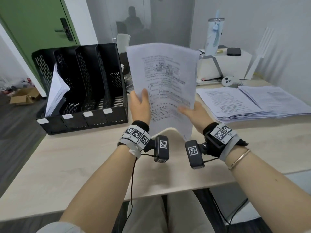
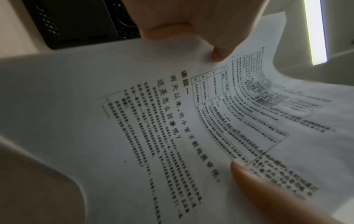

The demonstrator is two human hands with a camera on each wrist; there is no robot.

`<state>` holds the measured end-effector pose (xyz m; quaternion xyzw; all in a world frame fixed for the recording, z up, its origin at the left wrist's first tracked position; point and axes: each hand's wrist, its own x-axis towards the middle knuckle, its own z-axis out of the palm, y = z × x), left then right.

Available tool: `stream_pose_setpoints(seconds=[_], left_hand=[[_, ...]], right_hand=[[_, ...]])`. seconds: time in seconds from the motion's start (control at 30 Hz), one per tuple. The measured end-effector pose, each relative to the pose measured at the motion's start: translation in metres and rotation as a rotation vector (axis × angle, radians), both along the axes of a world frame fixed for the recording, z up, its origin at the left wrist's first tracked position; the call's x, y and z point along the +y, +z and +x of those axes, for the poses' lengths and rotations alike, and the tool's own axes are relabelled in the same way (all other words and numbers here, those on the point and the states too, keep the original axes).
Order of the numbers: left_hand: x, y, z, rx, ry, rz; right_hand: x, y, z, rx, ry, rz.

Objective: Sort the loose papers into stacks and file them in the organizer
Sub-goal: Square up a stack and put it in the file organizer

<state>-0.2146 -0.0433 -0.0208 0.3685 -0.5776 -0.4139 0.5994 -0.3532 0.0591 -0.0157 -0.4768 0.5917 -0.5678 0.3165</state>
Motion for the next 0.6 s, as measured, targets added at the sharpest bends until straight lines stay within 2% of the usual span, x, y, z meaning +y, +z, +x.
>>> stream_pose_setpoints(seconds=[0.13,0.3,0.43,0.6], left_hand=[[0.004,-0.009,0.001,-0.063,-0.022,0.037],[0.004,0.000,0.004,0.018,0.010,0.024],[0.005,-0.014,0.006,-0.055,0.006,0.057],[0.004,-0.015,0.011,-0.008,-0.010,0.059]], right_hand=[[-0.002,-0.007,0.002,0.031,-0.021,0.074],[-0.004,0.001,0.000,0.008,-0.041,0.011],[-0.004,-0.014,0.000,0.050,-0.033,0.106],[-0.005,-0.009,-0.008,0.019,-0.076,0.043]])
